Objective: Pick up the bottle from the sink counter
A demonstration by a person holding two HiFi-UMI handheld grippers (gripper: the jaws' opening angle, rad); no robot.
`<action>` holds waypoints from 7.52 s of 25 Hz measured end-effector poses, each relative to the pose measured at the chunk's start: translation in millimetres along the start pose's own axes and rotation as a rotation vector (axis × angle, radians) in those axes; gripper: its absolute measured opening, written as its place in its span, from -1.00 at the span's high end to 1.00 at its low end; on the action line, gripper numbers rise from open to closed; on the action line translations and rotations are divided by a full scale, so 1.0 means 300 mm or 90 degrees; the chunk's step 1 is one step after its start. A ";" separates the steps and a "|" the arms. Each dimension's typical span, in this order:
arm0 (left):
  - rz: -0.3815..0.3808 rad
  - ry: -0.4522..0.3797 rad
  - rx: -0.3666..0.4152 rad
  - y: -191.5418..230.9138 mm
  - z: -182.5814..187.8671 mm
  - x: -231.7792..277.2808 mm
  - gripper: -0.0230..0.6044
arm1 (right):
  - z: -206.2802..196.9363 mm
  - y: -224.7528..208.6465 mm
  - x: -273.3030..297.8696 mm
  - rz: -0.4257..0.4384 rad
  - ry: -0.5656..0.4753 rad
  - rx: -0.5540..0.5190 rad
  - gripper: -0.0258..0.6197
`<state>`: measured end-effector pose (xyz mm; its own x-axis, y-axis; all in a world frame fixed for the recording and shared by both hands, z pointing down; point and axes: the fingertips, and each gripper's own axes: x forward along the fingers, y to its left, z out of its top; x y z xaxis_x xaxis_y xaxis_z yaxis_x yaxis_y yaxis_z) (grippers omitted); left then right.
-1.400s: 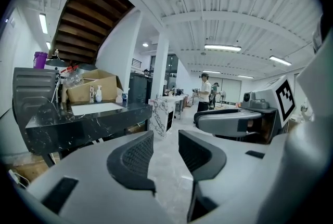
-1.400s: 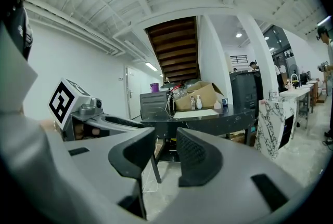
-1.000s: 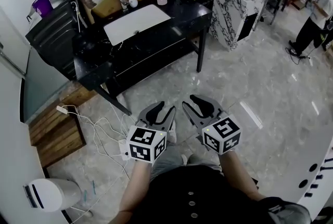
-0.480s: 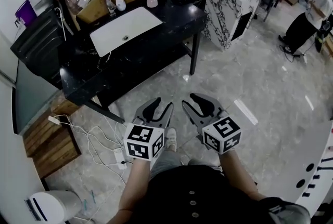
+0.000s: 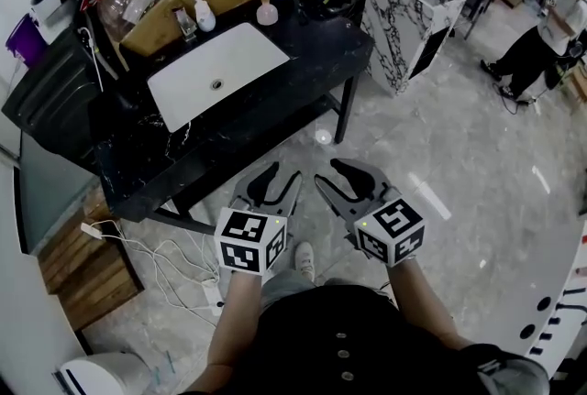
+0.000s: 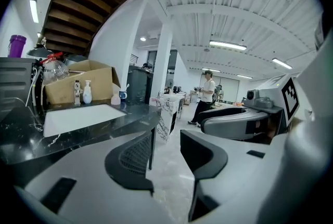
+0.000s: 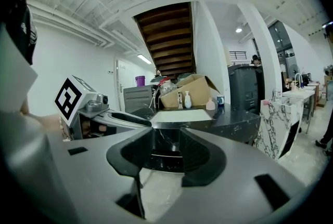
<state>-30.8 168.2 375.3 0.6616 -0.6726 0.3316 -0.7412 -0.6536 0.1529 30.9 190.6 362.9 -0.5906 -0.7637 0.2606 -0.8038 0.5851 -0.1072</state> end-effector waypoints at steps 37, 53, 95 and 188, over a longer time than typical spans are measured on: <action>0.037 -0.015 0.000 0.500 0.242 0.459 0.30 | 0.162 -0.480 0.569 -0.004 -0.016 0.010 0.46; 0.105 -0.022 -0.020 0.711 0.443 0.858 0.30 | 0.296 -0.868 0.877 0.084 -0.001 -0.007 0.46; 0.164 -0.006 -0.083 1.005 0.471 1.147 0.30 | 0.276 -1.080 1.277 0.188 0.075 -0.032 0.34; -0.203 0.216 0.313 1.381 0.315 1.591 -0.19 | 0.123 -1.199 1.842 0.500 0.262 -0.346 -0.15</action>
<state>-11.3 -456.4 509.1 0.7078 -0.3262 0.6266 -0.3241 -0.9381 -0.1224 -9.0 -451.9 509.9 -0.7821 -0.0210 0.6228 -0.0023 0.9995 0.0309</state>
